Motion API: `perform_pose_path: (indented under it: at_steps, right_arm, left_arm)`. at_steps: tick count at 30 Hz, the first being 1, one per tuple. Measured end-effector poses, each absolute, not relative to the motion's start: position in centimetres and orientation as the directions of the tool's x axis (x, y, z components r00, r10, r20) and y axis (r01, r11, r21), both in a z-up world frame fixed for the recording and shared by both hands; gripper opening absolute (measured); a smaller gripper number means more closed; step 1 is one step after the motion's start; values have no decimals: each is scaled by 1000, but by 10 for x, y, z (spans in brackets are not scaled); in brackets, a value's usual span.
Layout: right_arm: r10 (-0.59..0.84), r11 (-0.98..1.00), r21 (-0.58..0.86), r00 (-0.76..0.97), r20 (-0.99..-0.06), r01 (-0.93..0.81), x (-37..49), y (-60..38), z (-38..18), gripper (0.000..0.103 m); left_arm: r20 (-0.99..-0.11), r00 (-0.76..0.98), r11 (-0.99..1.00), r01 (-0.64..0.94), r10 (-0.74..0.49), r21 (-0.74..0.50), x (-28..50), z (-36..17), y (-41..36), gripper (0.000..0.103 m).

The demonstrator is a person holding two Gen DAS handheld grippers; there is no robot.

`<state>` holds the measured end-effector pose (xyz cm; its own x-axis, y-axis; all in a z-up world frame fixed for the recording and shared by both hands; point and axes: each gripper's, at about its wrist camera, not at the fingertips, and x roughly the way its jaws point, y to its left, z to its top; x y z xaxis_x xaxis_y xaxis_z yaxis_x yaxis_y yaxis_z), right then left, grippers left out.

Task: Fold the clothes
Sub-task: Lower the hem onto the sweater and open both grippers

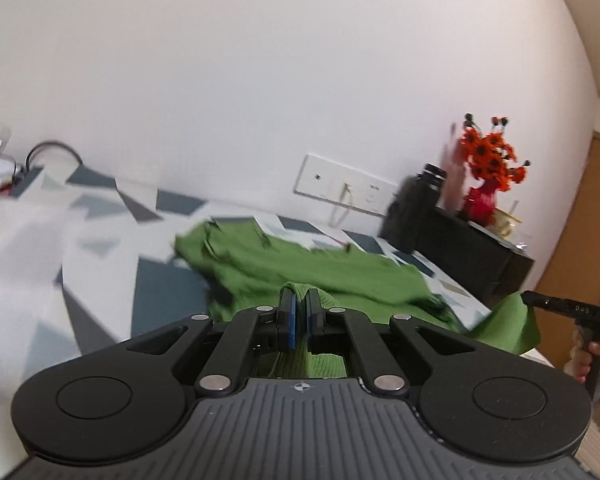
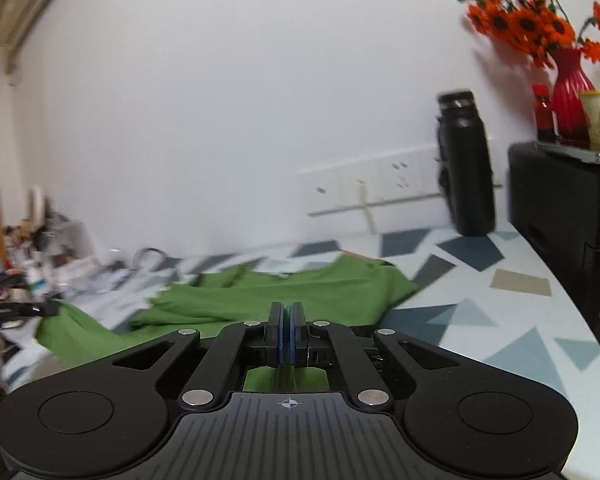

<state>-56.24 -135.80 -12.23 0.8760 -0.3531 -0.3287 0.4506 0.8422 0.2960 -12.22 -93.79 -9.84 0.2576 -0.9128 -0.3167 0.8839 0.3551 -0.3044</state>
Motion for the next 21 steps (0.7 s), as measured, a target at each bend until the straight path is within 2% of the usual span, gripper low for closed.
perform_pose_path:
  at_steps: [6, 10, 11, 12, 13, 14, 15, 16, 17, 21]
  right_arm:
    - [-360, 798, 278, 794, -490, 534, -517, -1403, -166, 2]
    - [-354, 782, 283, 770, -531, 556, -513, -1407, -189, 3]
    - [-365, 771, 283, 760, -538, 570, -513, -1408, -190, 7]
    - [-375, 759, 283, 750, -545, 586, -513, -1408, -191, 19]
    - [-386, 747, 282, 739, -552, 602, -514, -1408, -192, 28]
    - [-405, 736, 282, 734, -544, 615, -516, -1407, -188, 43]
    - [-425, 725, 282, 730, -535, 629, -518, -1405, -184, 44]
    - [-432, 723, 291, 739, -516, 626, -521, -1403, -175, 44]
    - [-433, 727, 303, 753, -495, 617, -524, -1400, -165, 44]
    - [-438, 770, 307, 813, -383, 559, -529, -1389, -113, 45]
  left_arm:
    - [-459, 288, 416, 886, -840, -205, -93, -121, -997, 5]
    - [-544, 269, 429, 883, -795, -190, -83, -143, -1013, 5]
    - [-555, 264, 429, 883, -789, -189, -82, -145, -1013, 6]
    - [-565, 261, 430, 883, -783, -188, -81, -147, -1013, 8]
    - [-575, 258, 431, 883, -777, -186, -81, -148, -1013, 13]
    - [-580, 266, 436, 883, -770, -174, -81, -147, -1012, 24]
    - [-584, 276, 441, 883, -763, -159, -81, -145, -1011, 34]
    - [-580, 287, 446, 882, -762, -150, -80, -140, -1009, 53]
    - [-565, 293, 445, 883, -771, -150, -79, -134, -1005, 57]
    - [-494, 280, 419, 887, -823, -194, -72, -95, -990, 57]
